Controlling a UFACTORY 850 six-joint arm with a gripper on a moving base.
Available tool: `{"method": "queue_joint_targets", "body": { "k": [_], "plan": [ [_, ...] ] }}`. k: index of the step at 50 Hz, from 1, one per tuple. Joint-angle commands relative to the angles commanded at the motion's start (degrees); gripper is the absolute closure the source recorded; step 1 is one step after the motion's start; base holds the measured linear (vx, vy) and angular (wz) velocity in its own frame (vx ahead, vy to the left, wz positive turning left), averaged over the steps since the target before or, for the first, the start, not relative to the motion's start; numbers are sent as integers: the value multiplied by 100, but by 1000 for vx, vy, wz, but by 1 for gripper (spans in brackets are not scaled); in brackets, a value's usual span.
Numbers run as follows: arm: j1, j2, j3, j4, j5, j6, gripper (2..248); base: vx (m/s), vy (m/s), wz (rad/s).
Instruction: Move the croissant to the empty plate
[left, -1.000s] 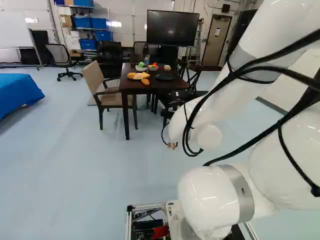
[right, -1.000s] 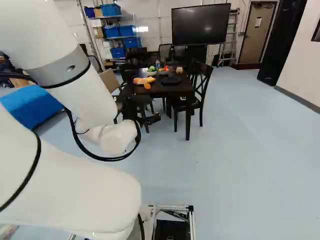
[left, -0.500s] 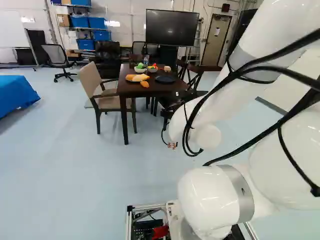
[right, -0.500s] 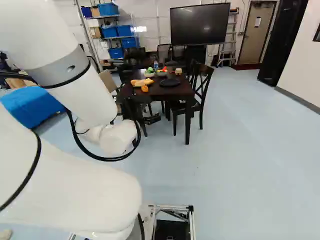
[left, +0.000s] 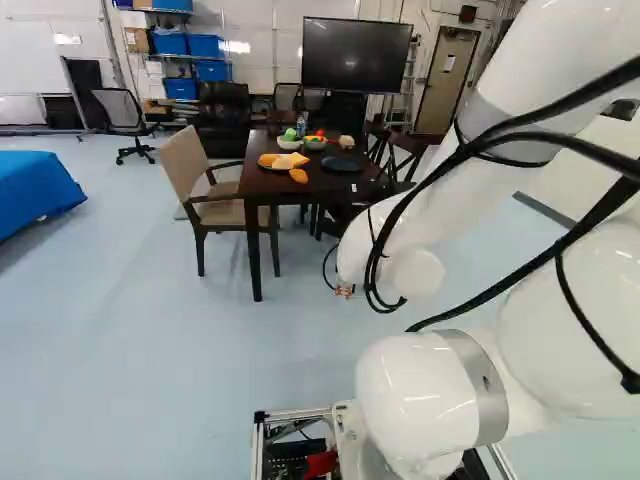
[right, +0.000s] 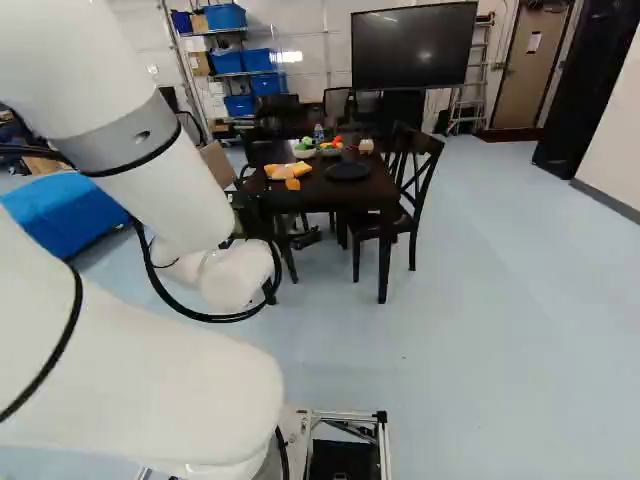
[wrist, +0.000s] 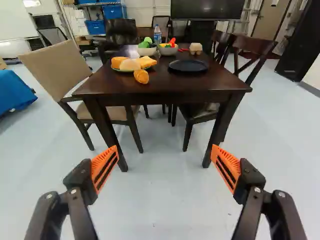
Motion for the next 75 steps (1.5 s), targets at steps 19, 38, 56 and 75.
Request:
{"method": "queue_joint_targets", "body": {
  "k": [19,38,56,75],
  "plan": [
    [0,0,0,0,0,0,3,236,28,117],
    [0,0,0,0,0,0,3,234,26,113],
    [0,0,0,0,0,0,3,231,27,114],
    [0,0,0,0,0,0,3,235,5,5]
  ]
}}
